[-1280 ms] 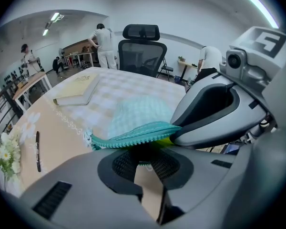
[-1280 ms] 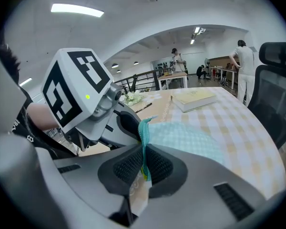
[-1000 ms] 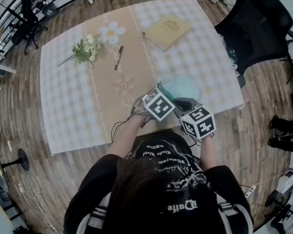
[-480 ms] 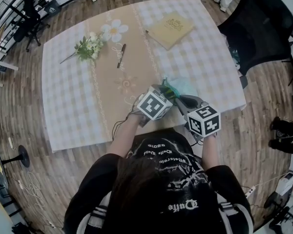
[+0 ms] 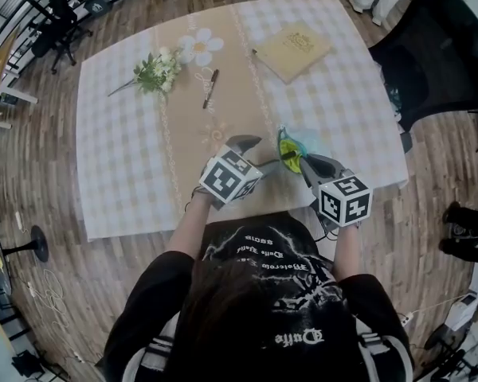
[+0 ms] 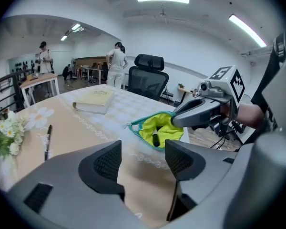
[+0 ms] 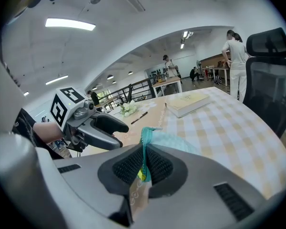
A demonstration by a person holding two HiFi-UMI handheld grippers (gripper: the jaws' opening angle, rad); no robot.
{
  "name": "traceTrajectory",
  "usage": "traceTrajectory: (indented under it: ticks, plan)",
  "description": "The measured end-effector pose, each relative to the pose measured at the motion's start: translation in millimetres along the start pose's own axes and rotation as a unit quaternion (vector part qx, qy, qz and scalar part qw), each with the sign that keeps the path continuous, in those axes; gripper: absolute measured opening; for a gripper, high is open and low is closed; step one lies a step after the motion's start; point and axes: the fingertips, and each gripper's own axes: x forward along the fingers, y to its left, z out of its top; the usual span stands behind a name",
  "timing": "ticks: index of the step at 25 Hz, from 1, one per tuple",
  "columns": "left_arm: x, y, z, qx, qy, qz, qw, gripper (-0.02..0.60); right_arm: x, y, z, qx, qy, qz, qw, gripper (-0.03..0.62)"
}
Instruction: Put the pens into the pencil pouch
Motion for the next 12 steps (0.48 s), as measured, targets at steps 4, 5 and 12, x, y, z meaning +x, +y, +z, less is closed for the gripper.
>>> traceTrajectory:
  ticks: [4, 5, 12]
  plan:
    - [-21, 53, -14, -0.044, -0.008, 0.062, 0.9971, 0.305, 1, -3, 3, 0.009, -0.005, -0.001, 1.000, 0.029]
    - [-25, 69, -17, -0.063, -0.014, 0.077, 0.9949, 0.305, 1, -3, 4, 0.010, -0.007, -0.003, 1.000, 0.029]
    - [-59, 169, -27, -0.120, -0.037, 0.205, 0.9707, 0.278, 9, 3, 2, 0.015, 0.001, 0.011, 1.000, 0.029]
